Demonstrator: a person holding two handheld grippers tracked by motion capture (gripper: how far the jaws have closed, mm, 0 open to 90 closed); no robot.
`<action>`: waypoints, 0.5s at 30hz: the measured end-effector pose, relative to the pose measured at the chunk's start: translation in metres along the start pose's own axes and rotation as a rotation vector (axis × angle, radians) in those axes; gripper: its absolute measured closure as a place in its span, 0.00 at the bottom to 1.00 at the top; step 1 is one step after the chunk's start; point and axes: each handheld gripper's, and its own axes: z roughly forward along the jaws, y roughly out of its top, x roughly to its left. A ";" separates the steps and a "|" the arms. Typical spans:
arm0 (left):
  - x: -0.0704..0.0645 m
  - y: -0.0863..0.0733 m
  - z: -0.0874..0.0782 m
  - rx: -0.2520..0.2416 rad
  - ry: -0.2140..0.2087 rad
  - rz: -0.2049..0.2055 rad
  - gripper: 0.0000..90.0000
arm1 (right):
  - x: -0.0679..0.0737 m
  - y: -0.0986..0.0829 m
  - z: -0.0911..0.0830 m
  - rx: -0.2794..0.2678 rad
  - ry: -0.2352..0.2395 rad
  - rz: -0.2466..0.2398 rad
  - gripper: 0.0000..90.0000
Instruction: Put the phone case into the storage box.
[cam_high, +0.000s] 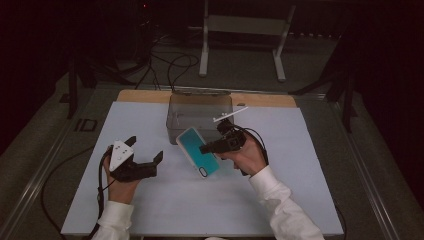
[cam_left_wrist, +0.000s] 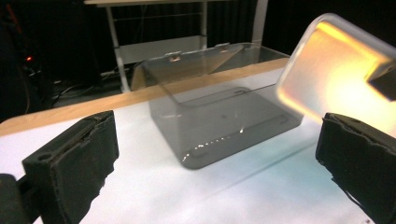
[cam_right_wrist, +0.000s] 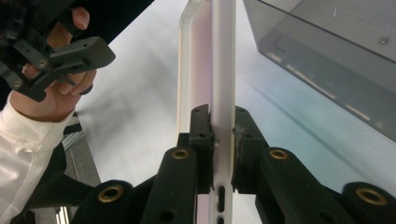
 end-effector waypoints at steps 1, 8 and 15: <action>0.001 -0.003 -0.002 -0.004 0.004 -0.010 0.00 | 0.000 0.001 0.000 -0.004 -0.002 -0.001 0.91; 0.008 -0.015 -0.011 0.011 0.023 -0.020 0.00 | 0.004 0.006 0.000 -0.005 -0.006 -0.003 0.91; 0.009 -0.030 -0.021 0.035 0.042 0.003 0.00 | 0.004 0.010 0.001 -0.011 -0.015 0.008 0.91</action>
